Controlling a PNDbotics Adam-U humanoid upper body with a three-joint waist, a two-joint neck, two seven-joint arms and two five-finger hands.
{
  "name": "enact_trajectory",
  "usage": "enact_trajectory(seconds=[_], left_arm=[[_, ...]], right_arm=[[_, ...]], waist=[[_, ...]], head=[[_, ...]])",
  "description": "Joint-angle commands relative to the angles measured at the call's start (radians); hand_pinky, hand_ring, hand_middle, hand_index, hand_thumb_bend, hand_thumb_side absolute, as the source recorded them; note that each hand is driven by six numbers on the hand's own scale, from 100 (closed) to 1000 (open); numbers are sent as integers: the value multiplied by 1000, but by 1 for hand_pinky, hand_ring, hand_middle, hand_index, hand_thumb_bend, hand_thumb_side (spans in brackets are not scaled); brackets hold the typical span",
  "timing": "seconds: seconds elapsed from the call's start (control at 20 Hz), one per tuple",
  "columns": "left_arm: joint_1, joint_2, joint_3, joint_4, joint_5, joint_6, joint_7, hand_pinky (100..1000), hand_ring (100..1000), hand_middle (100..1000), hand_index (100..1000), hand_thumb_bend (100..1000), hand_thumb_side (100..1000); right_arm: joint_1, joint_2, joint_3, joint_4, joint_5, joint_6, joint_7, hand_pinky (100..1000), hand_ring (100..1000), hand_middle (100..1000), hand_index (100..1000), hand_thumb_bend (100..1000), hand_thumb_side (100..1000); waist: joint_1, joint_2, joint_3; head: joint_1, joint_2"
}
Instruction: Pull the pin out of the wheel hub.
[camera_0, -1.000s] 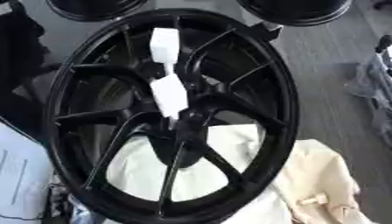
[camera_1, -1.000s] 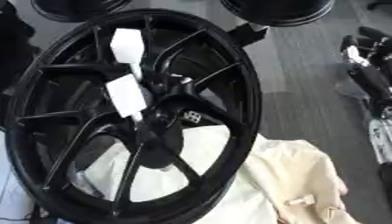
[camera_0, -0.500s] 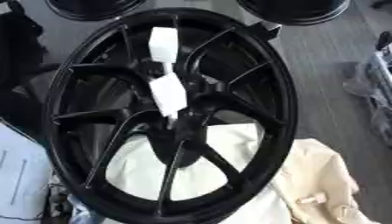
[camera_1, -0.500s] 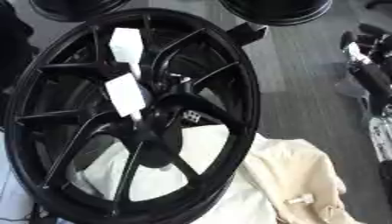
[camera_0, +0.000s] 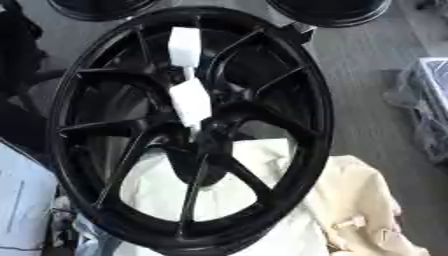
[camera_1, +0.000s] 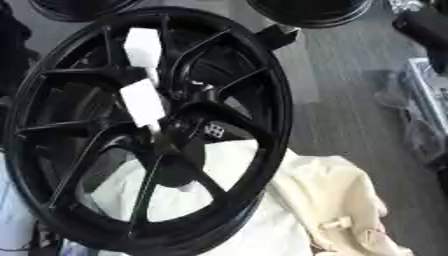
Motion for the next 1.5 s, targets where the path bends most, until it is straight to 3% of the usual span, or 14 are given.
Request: enact_trajectory(seconds=[0.05,0.3,0.7,0.95,1.1,1.3,1.5], left_arm=[[3,36,-3,-10,-8,0,-5,752,737,702,733,195,871],[12,48,-8,-5,-9,2,-11,752,738,703,733,194,872],[24,66,-12,2,-9,5,-15,752,738,704,732,191,875],[30,74,-16,7,-6,7,-19,751,739,704,731,190,876],[32,78,-19,9,-5,8,-23,751,739,704,731,189,877],[33,77,-22,11,-3,10,-28,751,739,704,730,189,878],[34,73,-22,13,-1,10,-29,751,740,705,730,189,879]], right_arm=[[-71,-104,44,-61,-16,18,50,938,802,727,848,260,278],[-222,-210,161,-118,-21,47,170,920,802,732,846,303,273],[-420,-250,328,-180,37,98,391,898,802,741,846,366,293],[-552,-226,426,-181,90,94,548,887,805,750,847,389,326],[-633,-184,497,-157,100,121,659,890,808,754,849,381,365],[-704,-113,587,-111,124,137,889,894,818,771,858,326,458],[-723,-70,635,-89,154,123,928,897,821,774,861,313,460]], waist=[[-5,-30,-2],[-17,-42,-2],[-28,-48,-4],[-29,-49,-7],[-27,-50,-8],[-24,-51,-7],[-22,-49,-3]], head=[[-5,8],[-8,20],[-13,32],[-17,36],[-19,36],[-24,36],[-23,35]])
